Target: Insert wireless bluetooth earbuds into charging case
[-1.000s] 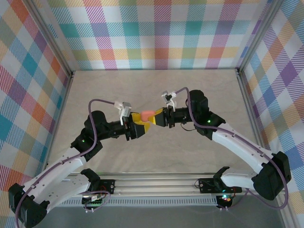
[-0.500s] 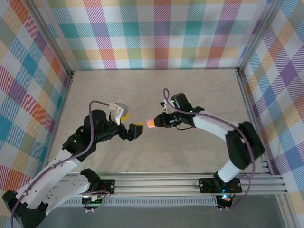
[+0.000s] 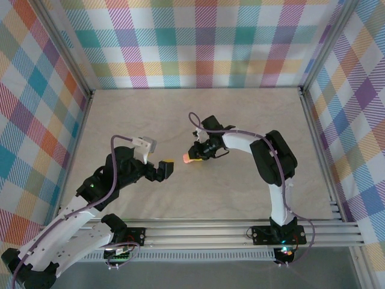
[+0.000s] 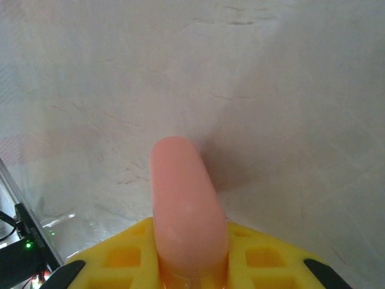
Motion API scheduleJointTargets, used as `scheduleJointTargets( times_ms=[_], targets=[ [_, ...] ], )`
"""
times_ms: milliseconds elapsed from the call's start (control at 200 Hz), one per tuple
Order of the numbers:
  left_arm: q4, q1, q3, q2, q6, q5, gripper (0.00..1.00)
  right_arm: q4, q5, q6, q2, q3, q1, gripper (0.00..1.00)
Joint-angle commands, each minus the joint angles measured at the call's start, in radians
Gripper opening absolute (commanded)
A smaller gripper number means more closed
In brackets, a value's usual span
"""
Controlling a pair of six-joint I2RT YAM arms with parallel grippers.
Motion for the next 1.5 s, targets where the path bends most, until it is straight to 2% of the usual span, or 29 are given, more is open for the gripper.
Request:
scheduleJointTargets(
  times_ms=[0, 215, 535, 675, 850, 975, 1135, 1260, 1345, 1495],
  targets=[
    [0.003, -0.007, -0.005, 0.027, -0.007, -0.034, 1.0, -0.084, 0.066, -0.039, 0.015, 0.021, 0.0, 0.22],
    [0.033, 0.002, 0.011, 0.084, 0.012, -0.08, 1.0, -0.141, 0.141, -0.076, -0.053, 0.012, -0.001, 0.46],
    [0.088, 0.04, 0.052, 0.145, 0.084, -0.19, 1.0, -0.243, 0.326, -0.162, -0.239, 0.035, -0.005, 0.58],
    [0.112, 0.083, 0.054, 0.175, 0.144, -0.227, 1.0, -0.163, 0.519, -0.192, -0.39, -0.088, -0.016, 0.76],
    [0.342, 0.148, -0.056, 0.171, 0.211, -0.312, 1.0, -0.037, 0.753, -0.218, -0.576, -0.272, -0.06, 1.0],
    [0.498, 0.229, -0.167, 0.201, 0.18, -0.339, 1.0, 0.093, 0.871, -0.252, -0.71, -0.422, -0.114, 1.0],
    [0.715, 0.344, -0.292, 0.3, 0.105, -0.293, 1.0, 0.334, 0.906, -0.343, -0.825, -0.62, -0.221, 1.0],
    [0.803, 0.406, -0.312, 0.426, 0.131, -0.208, 1.0, 0.529, 0.859, -0.406, -0.809, -0.738, -0.319, 1.0],
    [0.849, 0.431, -0.31, 0.49, 0.153, -0.169, 1.0, 0.561, 0.764, -0.359, -0.766, -0.749, -0.409, 1.0],
    [0.942, 0.473, -0.32, 0.575, 0.171, -0.149, 1.0, 0.79, 0.728, -0.336, -0.736, -0.856, -0.478, 1.0]
  ],
)
